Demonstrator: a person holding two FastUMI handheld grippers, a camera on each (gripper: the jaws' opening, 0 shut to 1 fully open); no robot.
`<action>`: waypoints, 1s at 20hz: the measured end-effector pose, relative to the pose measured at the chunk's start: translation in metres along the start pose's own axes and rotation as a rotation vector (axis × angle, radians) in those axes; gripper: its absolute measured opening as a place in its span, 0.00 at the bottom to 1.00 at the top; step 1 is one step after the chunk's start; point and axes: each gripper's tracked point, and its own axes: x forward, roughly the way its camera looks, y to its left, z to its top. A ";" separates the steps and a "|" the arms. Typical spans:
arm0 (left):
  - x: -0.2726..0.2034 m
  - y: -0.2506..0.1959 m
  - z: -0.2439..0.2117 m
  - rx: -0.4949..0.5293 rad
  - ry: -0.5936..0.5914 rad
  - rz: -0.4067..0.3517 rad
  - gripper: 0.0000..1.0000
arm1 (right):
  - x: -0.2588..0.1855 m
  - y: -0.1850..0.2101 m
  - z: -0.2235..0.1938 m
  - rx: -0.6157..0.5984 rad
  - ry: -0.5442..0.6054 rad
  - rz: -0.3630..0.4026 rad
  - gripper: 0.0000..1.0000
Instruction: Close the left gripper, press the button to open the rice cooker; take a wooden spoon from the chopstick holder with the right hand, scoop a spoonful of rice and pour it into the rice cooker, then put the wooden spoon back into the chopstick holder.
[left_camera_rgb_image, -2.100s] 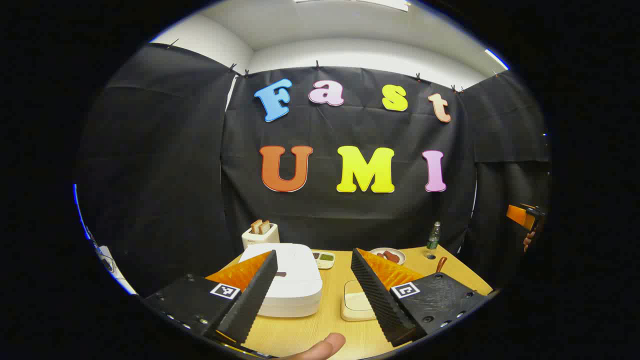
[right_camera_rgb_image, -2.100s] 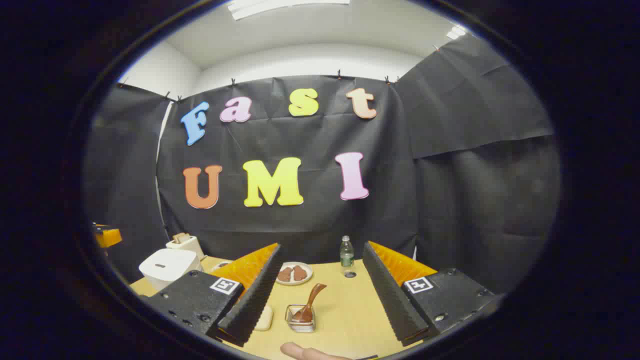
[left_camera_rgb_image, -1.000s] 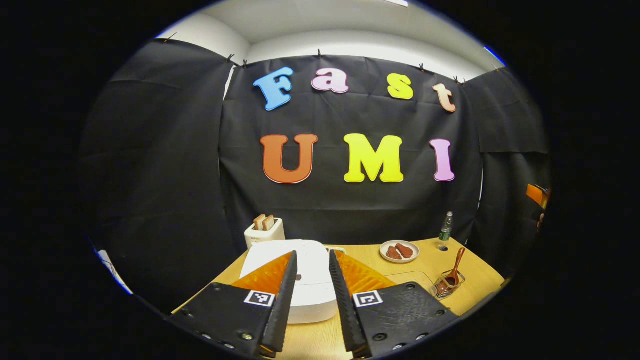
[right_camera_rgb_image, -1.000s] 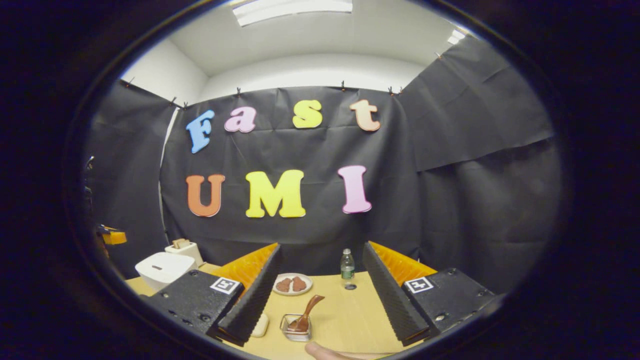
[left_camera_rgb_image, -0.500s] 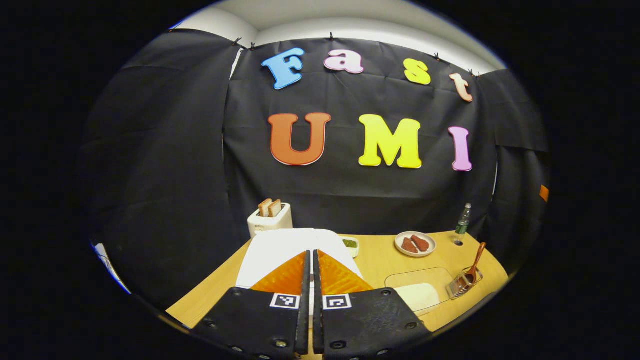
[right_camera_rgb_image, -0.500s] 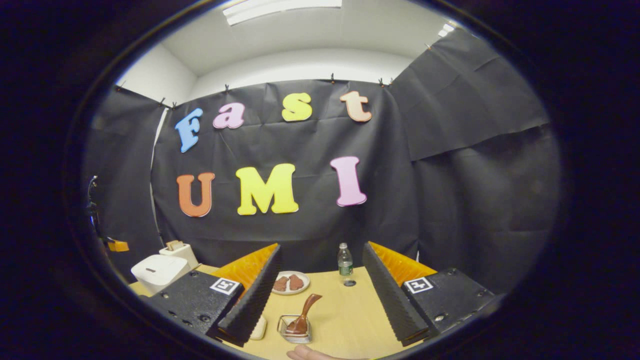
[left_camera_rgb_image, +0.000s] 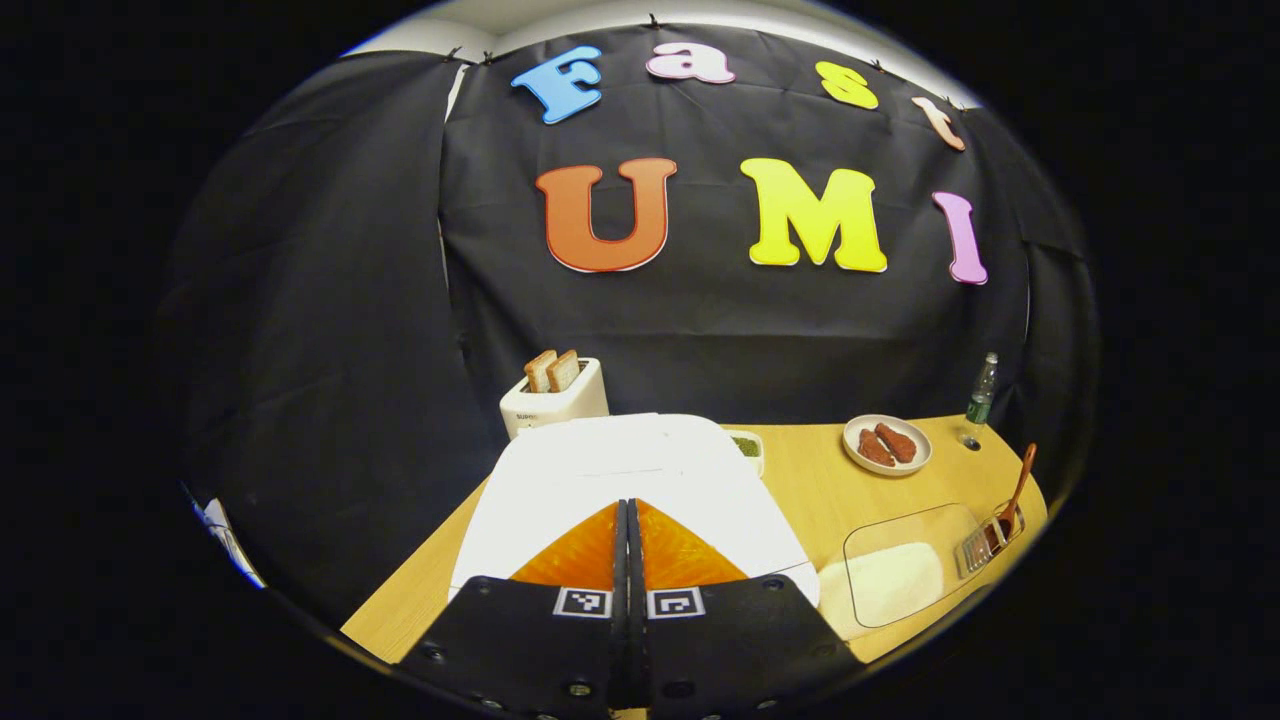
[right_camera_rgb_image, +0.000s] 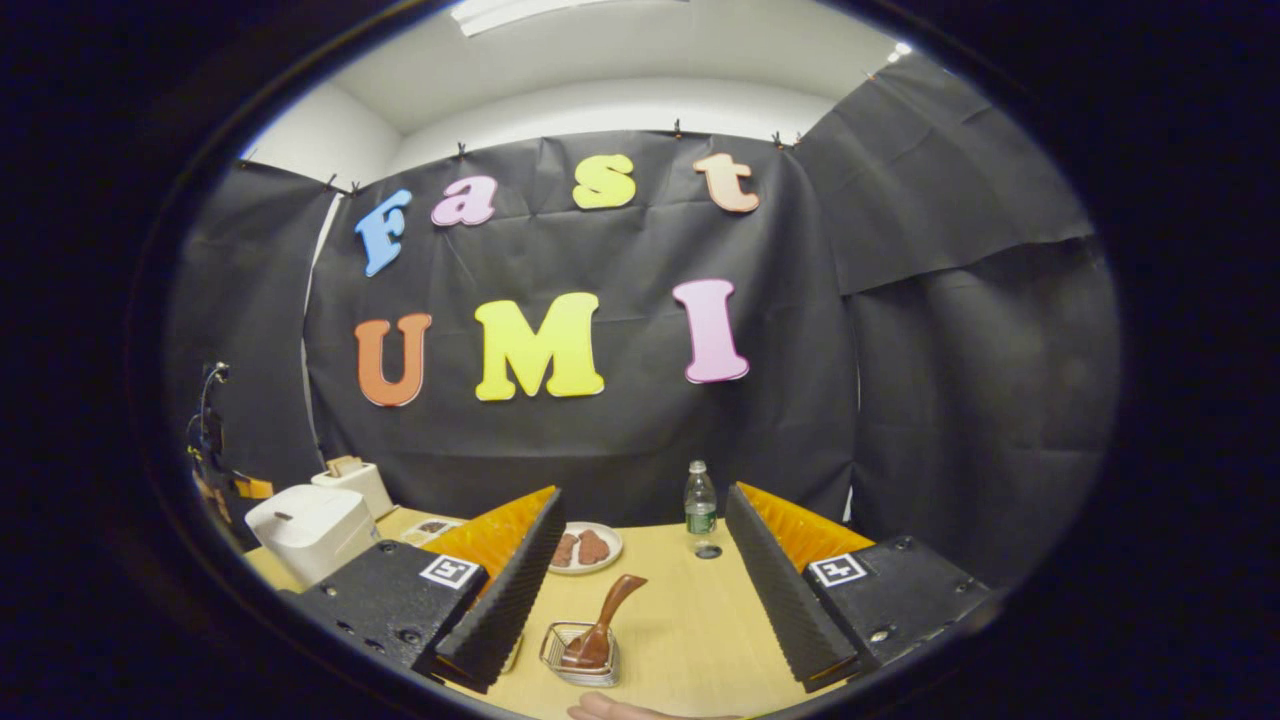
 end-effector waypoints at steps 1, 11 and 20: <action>0.007 0.002 -0.006 -0.005 0.020 0.006 0.00 | 0.001 -0.002 -0.003 -0.006 -0.005 -0.005 1.00; 0.009 0.006 -0.030 -0.055 0.135 0.049 0.00 | 0.010 -0.018 -0.031 0.017 0.032 -0.030 1.00; 0.000 0.004 -0.039 -0.072 0.172 0.033 0.00 | -0.002 -0.012 -0.037 0.026 0.038 -0.010 1.00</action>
